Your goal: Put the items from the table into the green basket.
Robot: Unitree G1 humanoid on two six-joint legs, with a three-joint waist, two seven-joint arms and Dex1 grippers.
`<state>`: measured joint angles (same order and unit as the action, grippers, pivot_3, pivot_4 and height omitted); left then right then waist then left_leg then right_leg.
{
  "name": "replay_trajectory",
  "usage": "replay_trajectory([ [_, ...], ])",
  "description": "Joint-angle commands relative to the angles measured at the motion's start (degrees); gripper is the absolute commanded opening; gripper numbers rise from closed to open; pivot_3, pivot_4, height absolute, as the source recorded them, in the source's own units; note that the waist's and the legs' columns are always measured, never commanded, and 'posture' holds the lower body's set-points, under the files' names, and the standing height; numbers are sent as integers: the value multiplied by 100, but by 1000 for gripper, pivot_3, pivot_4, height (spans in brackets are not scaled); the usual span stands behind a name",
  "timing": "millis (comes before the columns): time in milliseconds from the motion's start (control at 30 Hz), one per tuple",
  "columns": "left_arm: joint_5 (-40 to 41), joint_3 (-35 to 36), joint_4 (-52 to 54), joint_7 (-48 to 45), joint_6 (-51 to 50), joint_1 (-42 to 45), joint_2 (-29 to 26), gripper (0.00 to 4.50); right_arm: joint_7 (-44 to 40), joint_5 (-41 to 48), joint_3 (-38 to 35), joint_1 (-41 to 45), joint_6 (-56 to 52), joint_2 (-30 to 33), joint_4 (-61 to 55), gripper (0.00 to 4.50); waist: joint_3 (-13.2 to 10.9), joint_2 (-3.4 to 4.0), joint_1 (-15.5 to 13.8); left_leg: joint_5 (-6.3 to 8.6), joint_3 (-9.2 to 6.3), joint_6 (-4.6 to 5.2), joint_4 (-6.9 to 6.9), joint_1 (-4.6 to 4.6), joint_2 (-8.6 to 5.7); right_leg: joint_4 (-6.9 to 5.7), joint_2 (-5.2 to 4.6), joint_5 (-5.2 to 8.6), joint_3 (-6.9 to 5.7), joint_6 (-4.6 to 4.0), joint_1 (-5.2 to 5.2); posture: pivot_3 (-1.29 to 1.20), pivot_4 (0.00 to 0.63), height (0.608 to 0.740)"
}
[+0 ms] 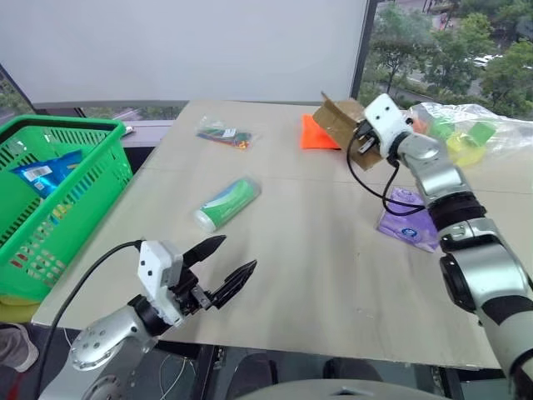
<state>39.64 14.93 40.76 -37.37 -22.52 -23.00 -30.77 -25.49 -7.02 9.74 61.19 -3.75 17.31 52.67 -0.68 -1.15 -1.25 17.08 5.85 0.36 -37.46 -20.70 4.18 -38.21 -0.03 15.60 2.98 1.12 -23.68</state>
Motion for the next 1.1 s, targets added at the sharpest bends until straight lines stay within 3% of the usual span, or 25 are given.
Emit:
replay_trajectory([
  [33, -92, 25, -112, 86, -11, 250, -95, 4500, 211, -263, 108, 441, 419, -221, 985, 47, 1, 0, 27, 0, 1, -1, 0, 0, 0, -1, 0, 0, 0, 0, 0, 171, 0, 740],
  [67, -46, 72, -141, 151, -68, 322, -93, 4500, 230, -293, 96, 490, 477, -240, 1211, 724, 1, 0, 20, -4, -1, -6, -1, -4, -1, 0, -3, 0, -4, 0, 0, 173, 0, 740],
  [100, -51, 124, -167, 241, -125, 395, -101, 4500, 224, -340, 108, 512, 563, -232, 1376, 929, 1, 0, 6, -5, -4, -9, -2, -10, -2, 4, -7, 0, -10, 1, 0, 174, 0, 740],
  [233, -153, 338, -269, 774, -377, 737, -115, 4500, -149, -307, 3, 460, 909, 67, 1422, 2580, -1, 3, -47, -6, -3, -11, -4, -23, -6, 21, -19, -1, -13, 3, 0, 170, 0, 740],
  [267, -109, 396, -347, 980, -587, 916, -157, 4500, -593, -134, -88, 346, 1084, 210, 1152, 3205, -2, 4, -77, -6, -6, -11, -3, -24, -6, 20, -18, -1, -11, 3, 0, 170, 0, 740],
  [367, -139, 502, -564, 1494, -1408, 1356, -486, 4500, -2257, 798, -434, -246, 1026, 590, -289, 4416, 0, 2, -123, -6, -18, -11, -3, -25, -5, 19, -15, -1, -23, 3, 0, 159, 0, 740],
  [467, 97, 650, -996, 1640, -2257, 1956, -963, 4500, -4050, 2458, -639, -1428, -795, 1411, -3350, 4416, -1, 8, -133, -5, -61, -10, 3, -25, 1, 17, -9, -1, -32, 3, 2, 122, 0, 740],
  [567, 156, 476, -1592, 1426, -2938, 2740, -1514, 4500, -4647, 3430, -851, -2605, -1992, 2479, -5713, 4416, -6, 20, -162, 2, -128, 2, -11, -64, 1, 25, -21, 0, -60, 3, 1, 81, 0, 740],
  [700, -256, -286, -2743, 793, -3165, 3902, -2143, 4500, -4317, 3987, -1395, -3728, -2613, 3069, -7354, 4416, -8, 29, -74, 12, -163, 20, -66, -92, -15, 19, -11, 0, -92, 4, 0, 0, 0, 740],
  [833, -755, -1374, -3869, -323, -3095, 4794, -2549, 4500, -3601, 4094, -1701, -4482, -2871, 3013, -8232, 4416, -8, 28, 112, 12, -153, 21, -92, -89, -26, 5, -1, 0, -97, 4, 10, -79, 0, 740],
  [1100, -2447, -2894, -6985, -1367, -1848, 6367, -2001, 4500, -2401, 3935, -1533, -4914, -3077, 2578, -9008, 4416, -10, 28, 474, 11, -178, 21, -112, -91, -46, -32, 4, 2, -84, 3, 0, -162, 0, 740],
])
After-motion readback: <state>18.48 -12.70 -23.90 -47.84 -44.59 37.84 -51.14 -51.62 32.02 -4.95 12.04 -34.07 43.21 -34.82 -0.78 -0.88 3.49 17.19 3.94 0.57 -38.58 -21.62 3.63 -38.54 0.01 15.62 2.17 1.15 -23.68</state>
